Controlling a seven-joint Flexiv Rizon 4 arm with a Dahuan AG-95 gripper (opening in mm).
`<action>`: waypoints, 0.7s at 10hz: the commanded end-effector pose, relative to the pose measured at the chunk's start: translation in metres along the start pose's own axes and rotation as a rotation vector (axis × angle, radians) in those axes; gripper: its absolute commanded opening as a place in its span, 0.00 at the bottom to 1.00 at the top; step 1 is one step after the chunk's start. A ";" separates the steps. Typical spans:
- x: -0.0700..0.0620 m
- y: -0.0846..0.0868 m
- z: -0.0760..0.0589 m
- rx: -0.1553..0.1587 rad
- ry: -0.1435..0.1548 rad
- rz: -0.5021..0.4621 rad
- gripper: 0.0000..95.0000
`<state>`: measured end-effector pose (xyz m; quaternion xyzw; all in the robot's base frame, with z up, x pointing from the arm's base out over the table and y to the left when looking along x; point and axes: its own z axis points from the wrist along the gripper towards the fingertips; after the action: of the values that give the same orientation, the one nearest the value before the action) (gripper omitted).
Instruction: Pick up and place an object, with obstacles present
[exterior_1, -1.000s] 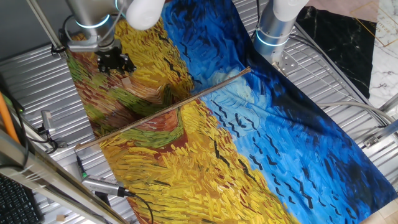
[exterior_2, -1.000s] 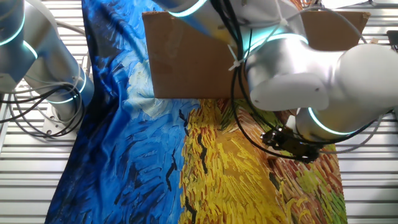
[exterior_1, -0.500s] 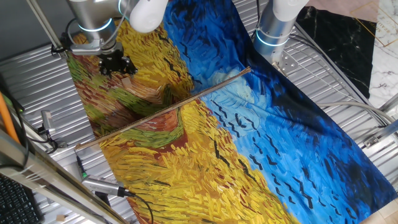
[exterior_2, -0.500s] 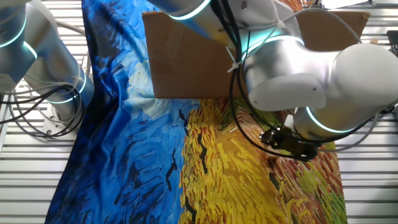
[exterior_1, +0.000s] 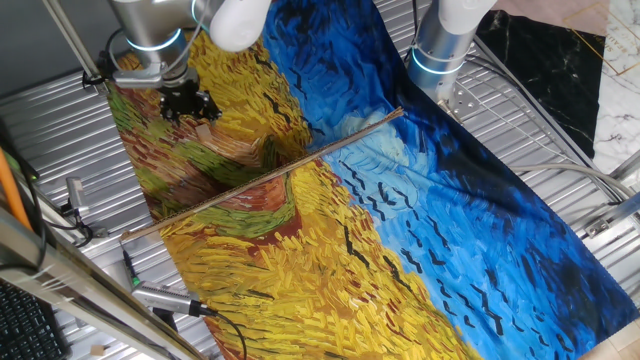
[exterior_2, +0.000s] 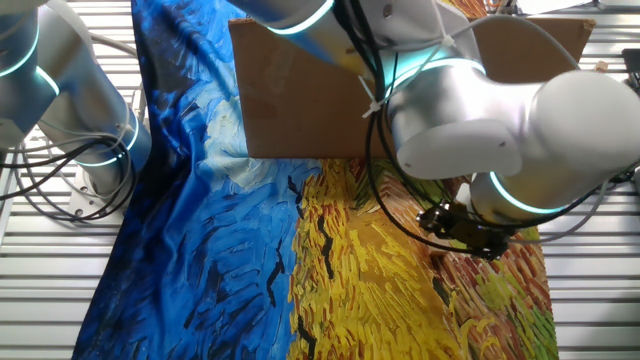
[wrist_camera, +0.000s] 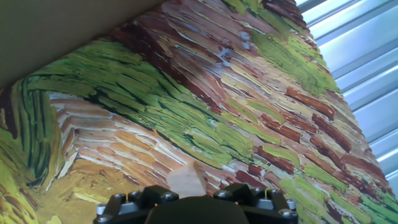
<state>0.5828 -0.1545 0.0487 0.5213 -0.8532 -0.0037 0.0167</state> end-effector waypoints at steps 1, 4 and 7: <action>0.001 0.000 0.000 -0.004 0.003 0.003 0.80; 0.001 0.000 0.000 -0.011 0.007 0.010 0.80; 0.001 0.000 0.000 -0.009 0.001 -0.004 0.80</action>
<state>0.5827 -0.1555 0.0491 0.5252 -0.8508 -0.0075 0.0181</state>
